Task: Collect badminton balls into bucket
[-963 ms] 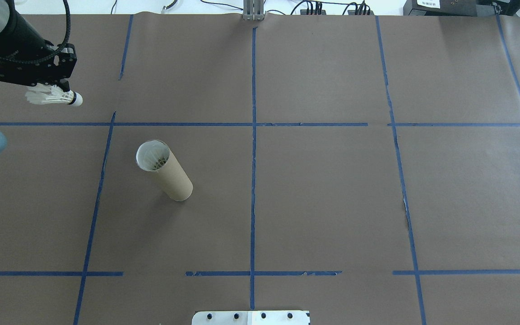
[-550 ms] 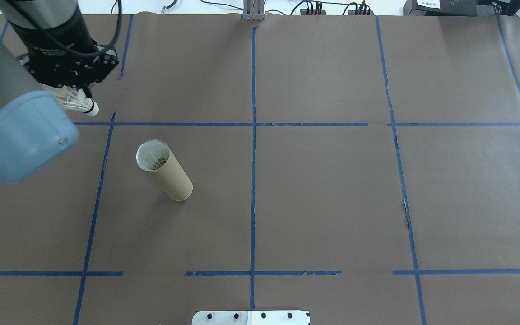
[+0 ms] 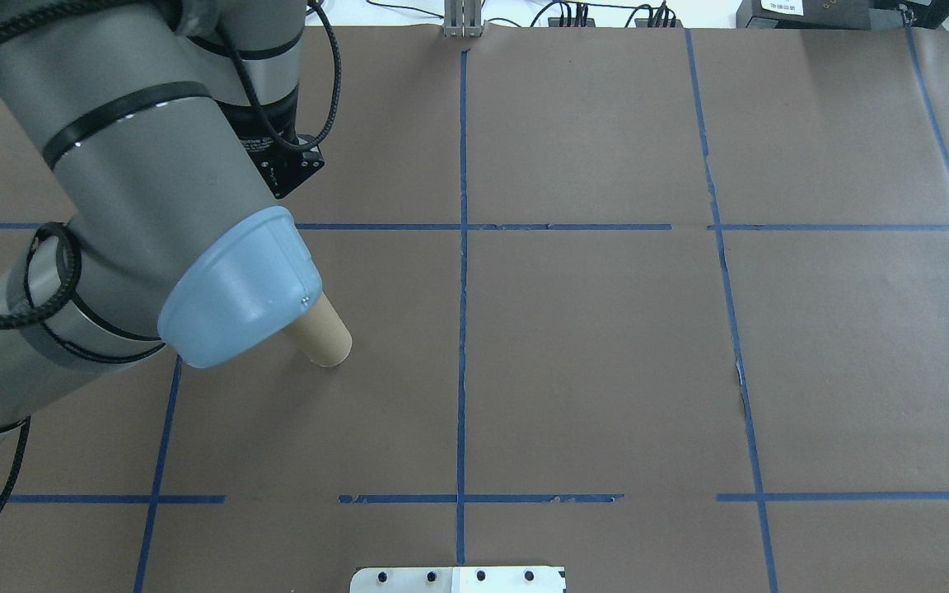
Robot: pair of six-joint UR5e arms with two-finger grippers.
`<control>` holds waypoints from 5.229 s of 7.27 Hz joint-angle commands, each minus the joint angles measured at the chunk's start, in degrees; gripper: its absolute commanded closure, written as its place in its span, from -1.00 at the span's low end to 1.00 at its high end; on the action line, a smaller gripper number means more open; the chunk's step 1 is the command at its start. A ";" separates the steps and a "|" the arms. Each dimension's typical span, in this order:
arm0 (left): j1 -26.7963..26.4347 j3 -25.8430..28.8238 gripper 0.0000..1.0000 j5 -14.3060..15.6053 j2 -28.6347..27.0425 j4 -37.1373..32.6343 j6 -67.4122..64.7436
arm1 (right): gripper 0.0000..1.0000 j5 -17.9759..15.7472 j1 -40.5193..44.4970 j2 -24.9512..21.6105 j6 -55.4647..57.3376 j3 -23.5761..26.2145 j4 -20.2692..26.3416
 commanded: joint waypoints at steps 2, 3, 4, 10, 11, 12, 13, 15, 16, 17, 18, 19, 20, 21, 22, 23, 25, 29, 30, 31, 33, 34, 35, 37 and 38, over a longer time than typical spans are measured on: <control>2.32 2.67 1.00 0.07 -0.84 -0.88 -3.20 | -1.00 0.09 0.00 0.03 0.00 0.00 0.00; 2.32 2.77 1.00 0.16 -0.84 -1.23 -3.20 | -1.00 0.00 0.00 0.03 0.00 0.00 0.00; 2.32 2.94 1.00 1.47 -0.84 -1.23 -3.20 | -1.00 0.00 0.00 -0.06 0.00 0.00 0.00; 2.49 4.97 1.00 2.01 -0.05 -4.74 -3.20 | -1.00 0.00 0.00 0.03 0.00 0.00 0.00; 2.50 4.79 0.38 2.01 -0.05 -4.84 -2.94 | -1.00 0.09 0.00 0.03 0.00 0.00 0.00; 2.50 4.70 -0.40 2.09 0.12 -4.92 -2.76 | -1.00 0.00 0.00 0.03 0.00 0.00 0.00; 2.50 4.62 -0.83 2.10 0.30 -4.92 -2.76 | -1.00 0.00 0.00 0.03 0.00 0.00 0.00; 2.50 3.74 -0.98 2.36 1.52 -4.84 -2.41 | -1.00 0.00 0.00 0.03 0.00 0.00 0.00; 2.41 2.34 -0.99 2.36 2.05 -5.01 -1.71 | -1.00 0.00 0.00 0.03 0.00 0.00 0.00; 2.06 -2.98 -0.99 2.18 4.23 -5.97 2.39 | -1.00 0.00 0.00 0.03 0.00 0.00 0.00; 0.40 -6.51 -0.99 2.18 6.95 -9.37 5.13 | -1.00 0.00 0.00 0.03 0.00 0.00 0.00; -5.62 -7.16 -0.99 1.31 9.41 -15.85 10.03 | -1.00 0.00 0.00 0.03 0.00 0.00 0.00; -8.64 -7.68 -0.99 0.09 11.79 -19.56 14.77 | -1.00 0.00 0.00 0.03 0.00 0.00 0.00; -11.80 -9.52 -0.99 -0.36 14.86 -22.47 21.26 | -1.00 0.00 0.00 0.03 0.00 0.00 0.00; -16.53 -9.71 -0.99 -2.80 18.54 -25.55 27.68 | -1.00 0.00 0.00 -0.06 0.00 0.00 0.00; -21.54 -9.62 -0.99 -4.91 22.67 -27.67 36.35 | -1.00 0.00 0.00 0.03 0.00 0.00 0.00; -31.73 -5.70 -0.99 -7.73 28.40 -28.48 54.54 | -1.00 0.00 0.00 0.03 0.00 0.00 0.00; -46.60 5.62 -0.99 -14.50 45.78 -43.54 77.01 | -1.00 0.00 0.00 0.03 0.00 0.00 0.00; -47.94 10.37 -0.99 -16.78 49.74 -48.64 79.14 | -1.00 0.00 0.00 0.03 0.00 0.00 0.00; -48.04 13.63 -0.99 -19.59 52.74 -52.87 79.07 | -1.00 0.09 0.00 0.03 0.00 0.00 0.00; -48.04 15.07 -1.00 -19.88 57.58 -53.61 78.10 | -1.00 0.00 0.00 0.03 0.00 0.00 0.00; -48.04 15.77 -1.00 -19.70 58.12 -53.44 77.93 | -1.00 0.00 0.00 0.03 0.00 0.00 0.00; -47.95 16.99 -1.00 -19.79 58.13 -53.44 78.01 | -1.00 0.00 0.00 0.03 0.00 0.00 0.00; -47.95 17.63 -1.00 -19.61 58.39 -53.35 78.10 | -1.00 0.00 0.00 0.03 0.00 0.00 0.00; -47.95 17.27 -1.00 -19.70 57.87 -53.44 78.45 | -1.00 0.09 0.00 0.03 0.00 0.00 0.00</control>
